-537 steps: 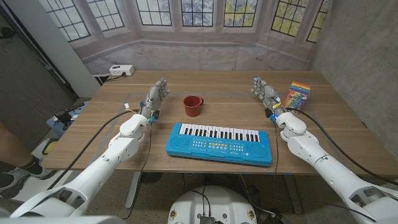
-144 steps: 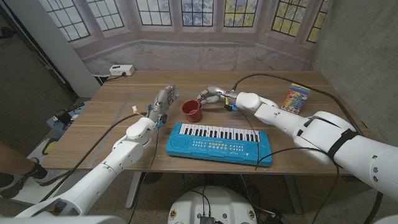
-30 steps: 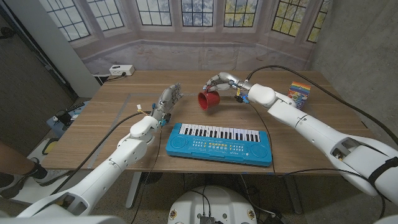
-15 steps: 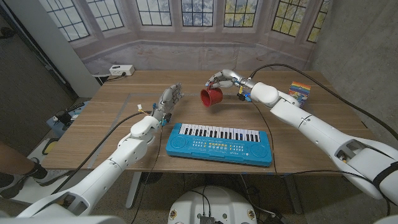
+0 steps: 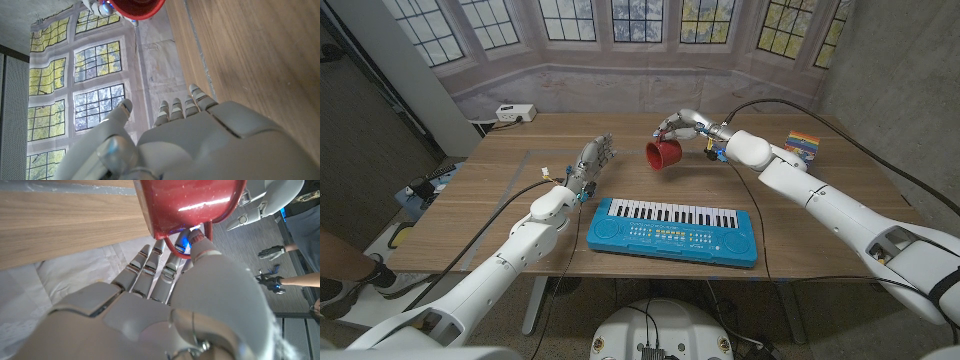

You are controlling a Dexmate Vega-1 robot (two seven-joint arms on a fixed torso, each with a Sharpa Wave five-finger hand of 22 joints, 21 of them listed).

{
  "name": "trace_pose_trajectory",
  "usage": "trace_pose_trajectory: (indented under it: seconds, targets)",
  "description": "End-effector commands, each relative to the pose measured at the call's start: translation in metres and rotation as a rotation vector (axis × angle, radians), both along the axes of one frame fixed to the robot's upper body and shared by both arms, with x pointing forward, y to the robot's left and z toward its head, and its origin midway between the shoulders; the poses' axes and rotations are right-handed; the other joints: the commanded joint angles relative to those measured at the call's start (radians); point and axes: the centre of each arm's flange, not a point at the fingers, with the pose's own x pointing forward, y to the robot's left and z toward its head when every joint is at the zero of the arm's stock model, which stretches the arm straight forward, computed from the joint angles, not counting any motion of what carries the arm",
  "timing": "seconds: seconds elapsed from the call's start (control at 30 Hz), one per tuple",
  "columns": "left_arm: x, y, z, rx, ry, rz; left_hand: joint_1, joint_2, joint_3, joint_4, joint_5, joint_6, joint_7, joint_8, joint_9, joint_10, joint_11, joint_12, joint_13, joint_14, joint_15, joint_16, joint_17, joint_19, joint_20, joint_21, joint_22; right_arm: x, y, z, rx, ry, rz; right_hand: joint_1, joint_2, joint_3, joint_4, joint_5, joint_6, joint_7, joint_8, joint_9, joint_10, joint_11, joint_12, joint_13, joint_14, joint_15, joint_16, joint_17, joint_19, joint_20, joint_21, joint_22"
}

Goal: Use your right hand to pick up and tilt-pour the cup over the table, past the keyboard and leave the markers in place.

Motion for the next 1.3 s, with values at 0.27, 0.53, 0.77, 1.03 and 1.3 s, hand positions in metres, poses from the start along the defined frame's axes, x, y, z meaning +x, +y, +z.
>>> trace_pose_trajectory:
  seconds: [0.27,0.53,0.77,1.03,1.3]
  targets:
    - [-0.001,-0.002,-0.001,0.006,0.002,0.003,-0.01,0.001,0.009,0.001,0.002,0.007,-0.003,-0.001,0.004,0.01,0.003,-0.001,0.005,0.004,0.002,-0.003,0.003,0.01,0.002,-0.002,0.003,-0.013,0.002,0.009,-0.129,-0.08,-0.067,0.002,0.009,-0.004,-0.001,0.001,0.01,0.001,0.004,0.005,0.008,0.0,0.009,0.005,0.016,-0.168,0.008,0.006,0.011,-0.102,-0.001,0.001]
    - [-0.001,-0.002,-0.002,0.006,0.002,0.004,-0.01,0.001,0.01,0.0,0.002,0.007,-0.002,-0.001,0.004,0.01,0.003,0.0,0.005,0.005,0.002,-0.003,0.003,0.01,0.002,-0.003,0.003,-0.019,0.003,0.011,-0.178,-0.118,-0.096,0.002,0.01,-0.002,-0.002,0.001,0.012,0.0,0.004,0.004,0.01,-0.002,0.011,0.008,0.019,-0.168,0.006,0.005,0.012,-0.102,-0.001,0.001]
    - [-0.002,-0.002,-0.002,0.008,0.002,0.004,-0.011,0.001,0.01,0.0,0.002,0.006,-0.002,-0.001,0.004,0.011,0.003,-0.001,0.005,0.005,0.001,-0.003,0.003,0.01,0.001,-0.003,0.003,-0.022,0.005,0.012,-0.217,-0.146,-0.122,0.002,0.01,-0.001,-0.002,0.002,0.013,0.001,0.005,0.004,0.009,-0.002,0.012,0.01,0.022,-0.169,0.004,0.005,0.013,-0.103,-0.001,0.001]
    - [-0.002,-0.001,-0.002,0.008,0.001,0.009,-0.011,0.001,0.011,0.0,0.002,0.007,-0.002,-0.001,0.003,0.01,0.003,-0.001,0.005,0.005,0.001,-0.003,0.003,0.011,0.002,-0.003,0.003,-0.026,0.005,0.012,-0.247,-0.182,-0.151,0.001,0.01,0.0,-0.002,0.002,0.015,0.002,0.005,0.004,0.012,-0.001,0.014,0.013,0.028,-0.168,0.003,0.005,0.016,-0.106,-0.001,0.001]
    - [-0.002,0.002,-0.002,0.003,0.001,0.012,-0.012,0.001,0.012,0.0,0.002,0.007,-0.003,-0.001,0.003,0.011,0.003,-0.001,0.005,0.006,0.002,-0.003,0.003,0.01,0.002,-0.003,0.003,-0.031,0.009,0.012,-0.304,-0.252,-0.214,0.0,0.012,0.002,-0.001,0.002,0.016,0.0,0.005,0.003,0.012,-0.002,0.015,0.016,0.035,-0.168,0.002,0.005,0.018,-0.108,-0.001,0.001]
